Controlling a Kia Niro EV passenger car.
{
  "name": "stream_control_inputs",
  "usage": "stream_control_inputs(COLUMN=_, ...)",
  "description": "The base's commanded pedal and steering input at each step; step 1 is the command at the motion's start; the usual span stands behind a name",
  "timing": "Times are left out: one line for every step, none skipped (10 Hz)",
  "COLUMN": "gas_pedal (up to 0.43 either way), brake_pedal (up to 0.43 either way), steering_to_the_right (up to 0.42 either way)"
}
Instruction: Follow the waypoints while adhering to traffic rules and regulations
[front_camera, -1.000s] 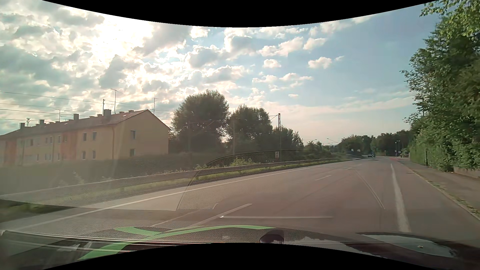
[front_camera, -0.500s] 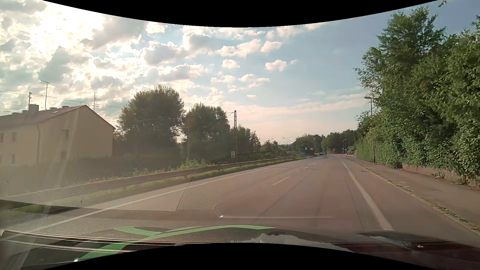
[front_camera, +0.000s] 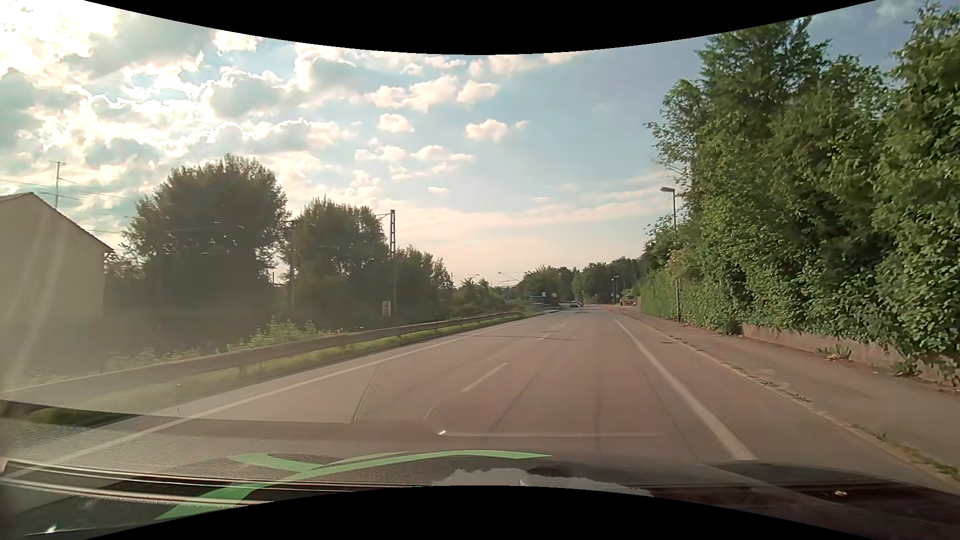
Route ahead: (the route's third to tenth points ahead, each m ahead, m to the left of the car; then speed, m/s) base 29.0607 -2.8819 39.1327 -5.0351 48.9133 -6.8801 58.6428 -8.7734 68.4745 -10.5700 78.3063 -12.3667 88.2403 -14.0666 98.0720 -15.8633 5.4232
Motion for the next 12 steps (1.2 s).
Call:
stream_control_inputs(gas_pedal=0.26, brake_pedal=0.0, steering_to_the_right=0.206)
stream_control_inputs(gas_pedal=0.26, brake_pedal=0.0, steering_to_the_right=0.196)
stream_control_inputs(gas_pedal=0.26, brake_pedal=0.0, steering_to_the_right=0.172)
stream_control_inputs(gas_pedal=0.26, brake_pedal=0.0, steering_to_the_right=0.151)
stream_control_inputs(gas_pedal=0.26, brake_pedal=0.0, steering_to_the_right=0.139)
stream_control_inputs(gas_pedal=0.268, brake_pedal=0.0, steering_to_the_right=0.121)
stream_control_inputs(gas_pedal=0.268, brake_pedal=0.0, steering_to_the_right=0.097)
stream_control_inputs(gas_pedal=0.268, brake_pedal=0.0, steering_to_the_right=0.078)
stream_control_inputs(gas_pedal=0.28, brake_pedal=0.0, steering_to_the_right=0.053)
stream_control_inputs(gas_pedal=0.28, brake_pedal=0.0, steering_to_the_right=0.036)
stream_control_inputs(gas_pedal=0.28, brake_pedal=0.0, steering_to_the_right=0.026)
stream_control_inputs(gas_pedal=0.28, brake_pedal=0.0, steering_to_the_right=0.016)
